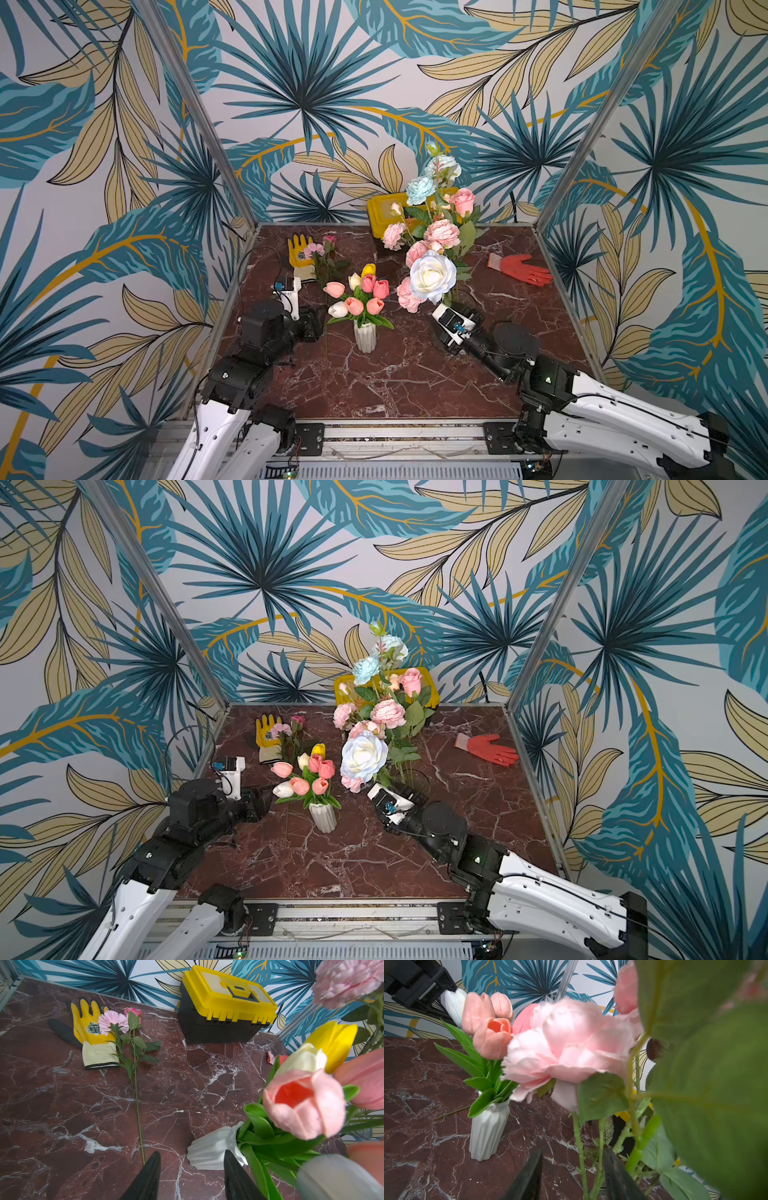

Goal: Pick out pink flowers from the vase
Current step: Pick up the many flowers from the vase.

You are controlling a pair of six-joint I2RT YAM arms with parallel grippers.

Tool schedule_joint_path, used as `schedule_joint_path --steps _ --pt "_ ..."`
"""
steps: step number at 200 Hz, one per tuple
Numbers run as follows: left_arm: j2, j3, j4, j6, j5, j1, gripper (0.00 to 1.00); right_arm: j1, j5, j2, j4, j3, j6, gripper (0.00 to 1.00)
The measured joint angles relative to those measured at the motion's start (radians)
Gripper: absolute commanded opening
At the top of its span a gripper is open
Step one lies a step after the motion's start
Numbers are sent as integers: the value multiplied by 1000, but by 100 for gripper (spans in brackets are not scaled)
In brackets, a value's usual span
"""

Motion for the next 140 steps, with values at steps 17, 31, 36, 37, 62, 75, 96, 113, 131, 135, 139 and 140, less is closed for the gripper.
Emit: schedule_joint_path --steps 17,31,36,37,62,75,96,113,131,135,139,140 --pt "-2 0 0 0 0 0 50 0 15 35 3 0 0 48" --pt "-3 0 0 0 0 0 50 0 24 66 7 0 0 46" --pt "-4 0 0 0 0 0 50 0 26 77 11 0 0 45" --pt "-4 0 0 0 0 0 50 0 26 78 11 0 0 45" --pt "-5 0 0 0 1 0 50 0 35 111 34 0 0 43" --pt "-5 0 0 0 1 0 50 0 42 119 43 0 0 42" --pt "-5 0 0 0 3 0 50 0 50 120 54 0 0 39" --pt "-5 0 0 0 3 0 50 0 57 121 58 0 0 35" --pt "-5 0 0 0 3 0 50 0 71 128 68 0 -8 28" --pt "-5 0 0 0 3 0 50 0 73 130 70 0 -5 26" --pt "-5 0 0 0 3 0 50 0 76 131 71 0 -10 24" --pt "-5 0 0 0 3 0 50 0 77 132 72 0 -6 23"
